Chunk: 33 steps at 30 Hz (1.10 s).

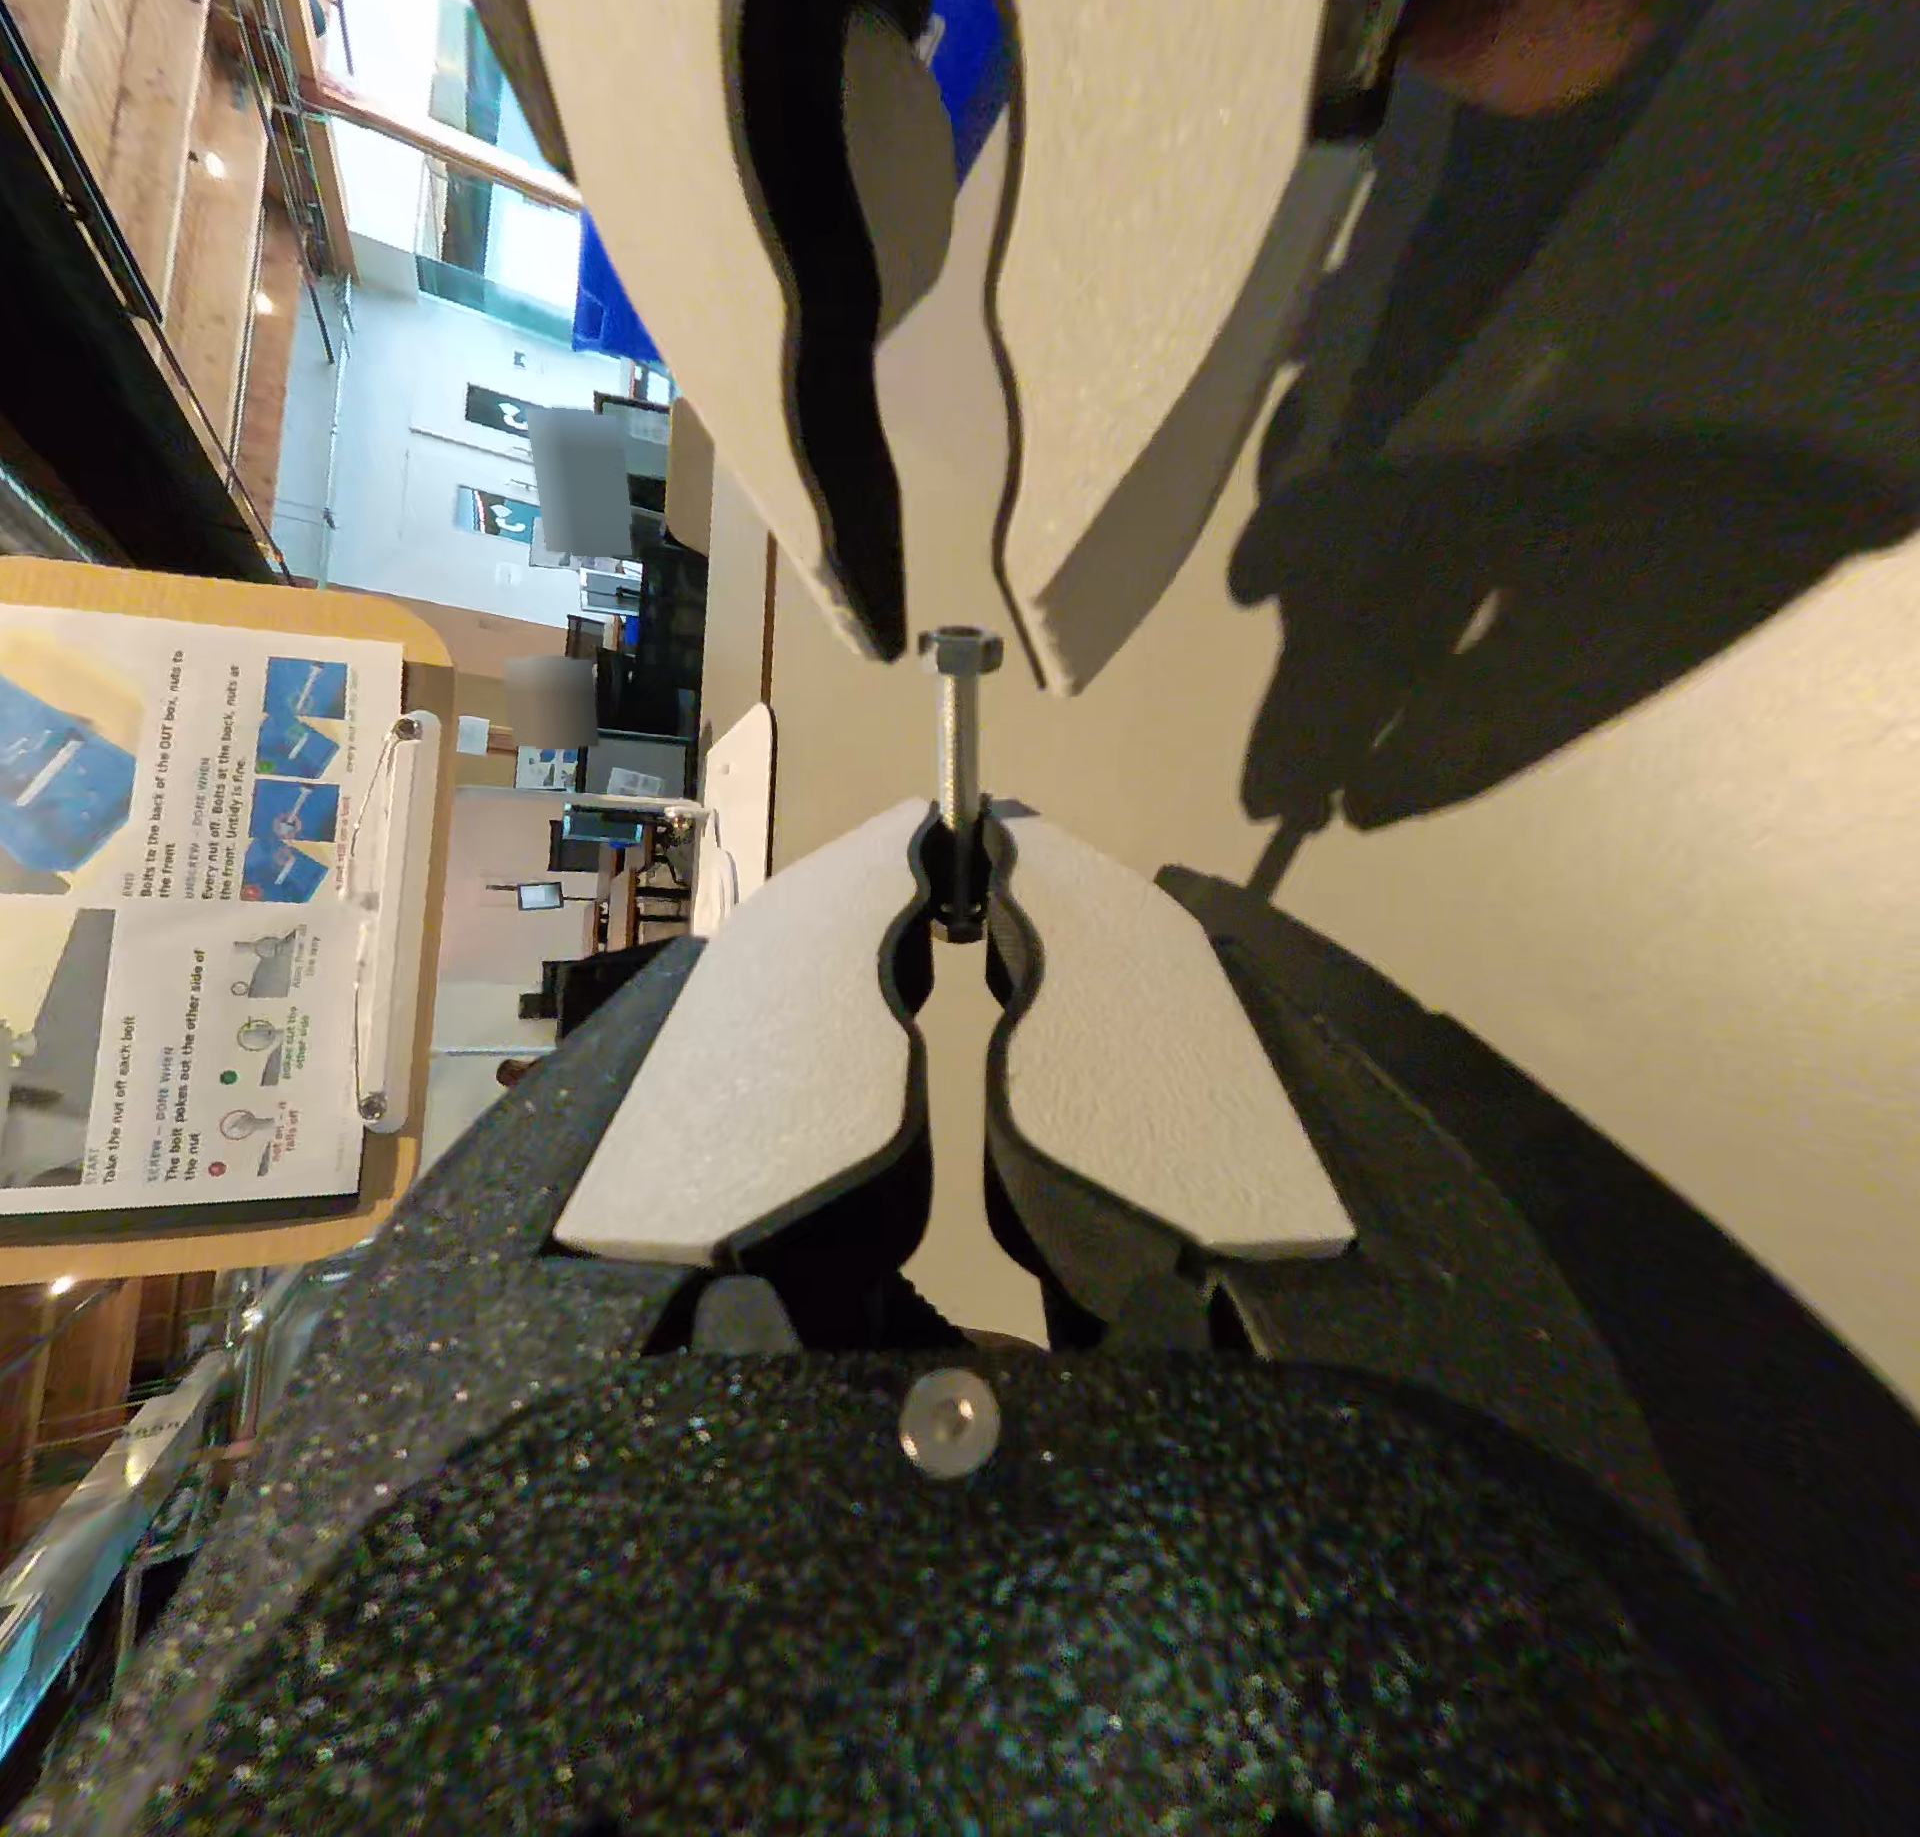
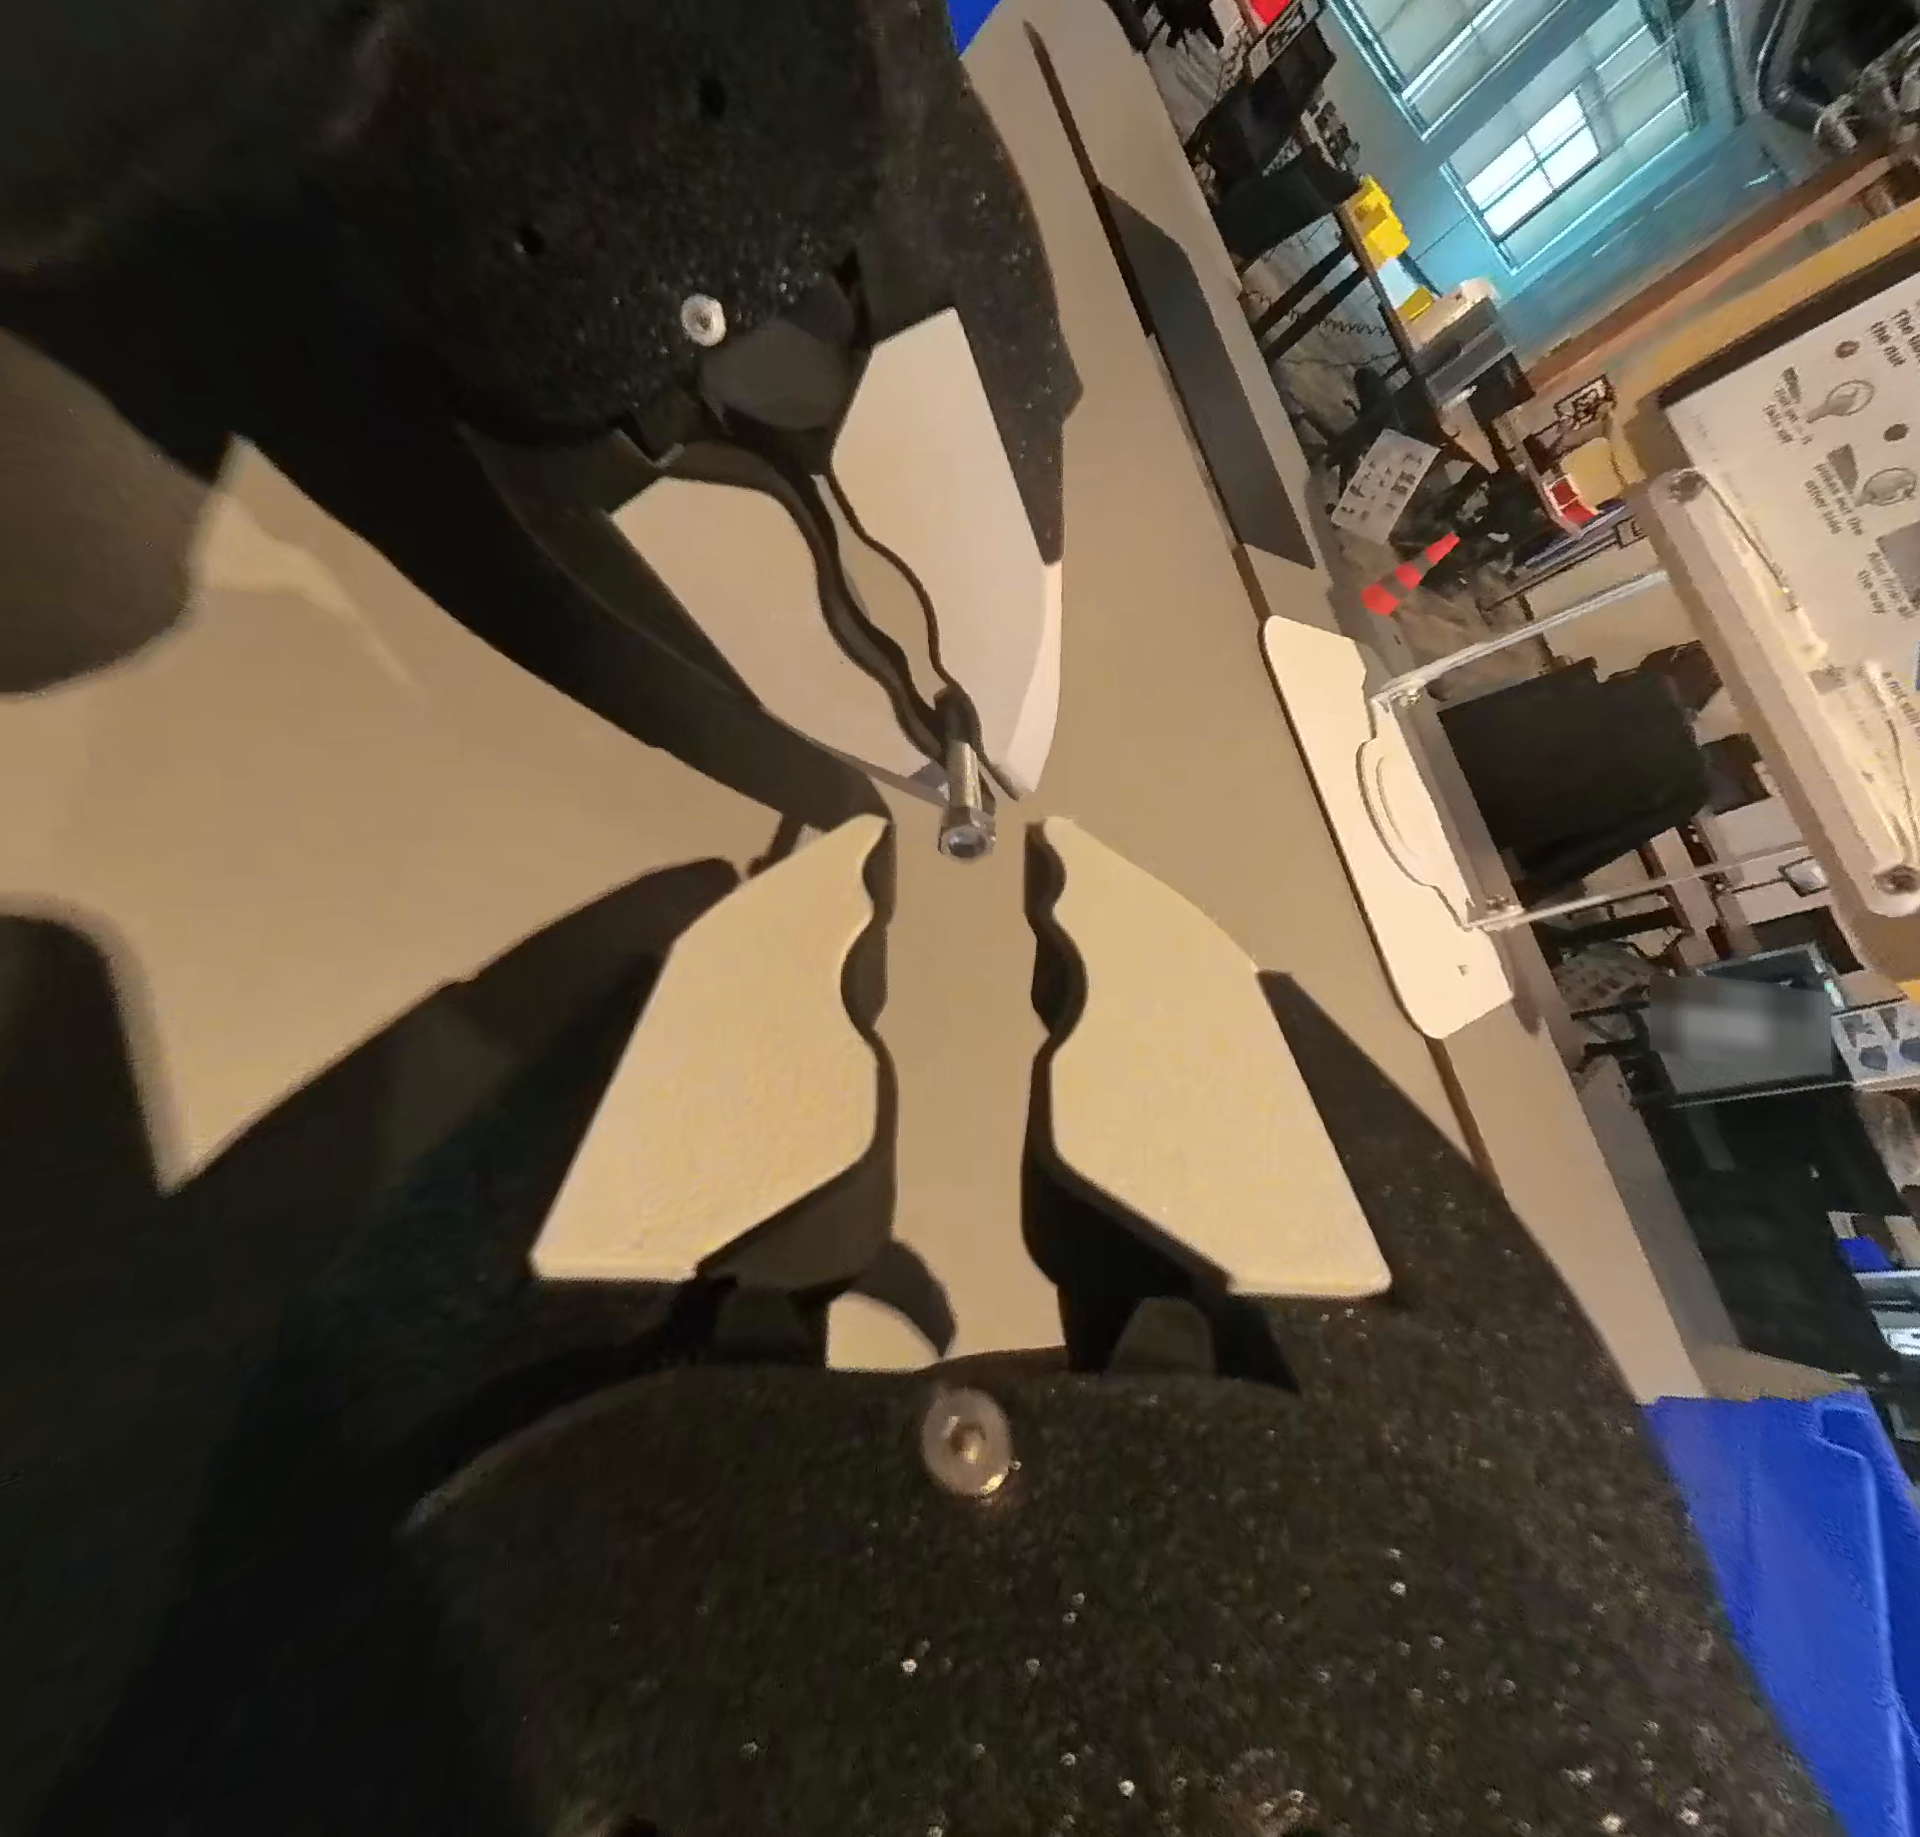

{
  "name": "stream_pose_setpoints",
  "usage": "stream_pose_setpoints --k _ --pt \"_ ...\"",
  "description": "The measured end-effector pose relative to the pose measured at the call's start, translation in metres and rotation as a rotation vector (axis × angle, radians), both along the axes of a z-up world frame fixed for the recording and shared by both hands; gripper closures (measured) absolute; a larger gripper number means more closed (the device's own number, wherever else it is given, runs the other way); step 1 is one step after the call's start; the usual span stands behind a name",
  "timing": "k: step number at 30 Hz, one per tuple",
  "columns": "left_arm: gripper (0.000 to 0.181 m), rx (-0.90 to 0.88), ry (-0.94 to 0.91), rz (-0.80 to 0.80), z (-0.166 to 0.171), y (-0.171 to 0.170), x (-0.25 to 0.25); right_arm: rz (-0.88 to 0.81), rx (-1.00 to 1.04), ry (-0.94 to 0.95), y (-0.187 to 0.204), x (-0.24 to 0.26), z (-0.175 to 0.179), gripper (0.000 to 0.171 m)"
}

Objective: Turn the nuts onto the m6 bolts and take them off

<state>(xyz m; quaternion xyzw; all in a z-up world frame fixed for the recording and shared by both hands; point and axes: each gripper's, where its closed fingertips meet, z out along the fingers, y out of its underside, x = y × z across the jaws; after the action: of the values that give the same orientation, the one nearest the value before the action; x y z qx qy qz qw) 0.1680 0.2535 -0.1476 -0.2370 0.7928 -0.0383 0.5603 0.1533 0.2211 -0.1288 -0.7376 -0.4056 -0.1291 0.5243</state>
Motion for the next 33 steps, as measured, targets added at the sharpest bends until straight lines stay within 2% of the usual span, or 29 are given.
stream_pose_setpoints --k 3,5,8,12,14,17,22,24,26,29,30,33 --pt "0.177 0.018 -0.009 -0.009 0.002 -0.003 0.001 -0.031 -0.014 0.017 0.003 0.0 -0.002 0.161" --pt "0.177 0.046 -0.008 0.005 0.002 0.0 0.0 -0.068 -0.064 0.1 0.005 0.001 -0.004 0.161" --pt "0.177 0.108 -0.003 0.025 0.002 0.006 0.0 -0.141 -0.212 0.396 0.008 -0.001 -0.007 0.161" --pt "0.177 0.113 -0.005 0.033 0.003 0.007 0.0 -0.174 -0.41 0.918 0.009 -0.004 -0.005 0.161" --pt "0.177 0.068 -0.013 0.04 0.003 0.007 0.001 -0.134 -0.434 1.026 0.008 -0.003 -0.001 0.16" --pt "0.176 0.035 -0.01 0.064 0.002 0.013 0.0 -0.117 -0.349 0.865 0.008 0.006 0.002 0.136" --pt "0.177 -0.018 -0.009 0.061 0.001 0.013 0.0 -0.085 -0.097 0.278 0.006 0.012 0.006 0.135" --pt "0.177 -0.019 -0.005 0.051 0.0 0.011 0.0 -0.074 -0.047 0.134 0.005 0.009 0.002 0.138" --pt "0.176 -0.022 0.002 0.032 -0.001 0.006 0.0 -0.064 -0.041 0.094 0.005 0.004 -0.002 0.142" --pt "0.177 -0.016 0.02 0.002 -0.004 0.0 0.001 -0.061 -0.038 0.084 0.006 0.0 -0.004 0.161" --pt "0.177 -0.004 0.026 0.007 -0.005 0.001 0.0 -0.074 -0.057 0.099 0.006 0.0 -0.006 0.161" --pt "0.177 0.043 0.036 0.019 -0.007 0.005 0.0 -0.157 -0.175 0.306 0.009 -0.001 -0.01 0.161"
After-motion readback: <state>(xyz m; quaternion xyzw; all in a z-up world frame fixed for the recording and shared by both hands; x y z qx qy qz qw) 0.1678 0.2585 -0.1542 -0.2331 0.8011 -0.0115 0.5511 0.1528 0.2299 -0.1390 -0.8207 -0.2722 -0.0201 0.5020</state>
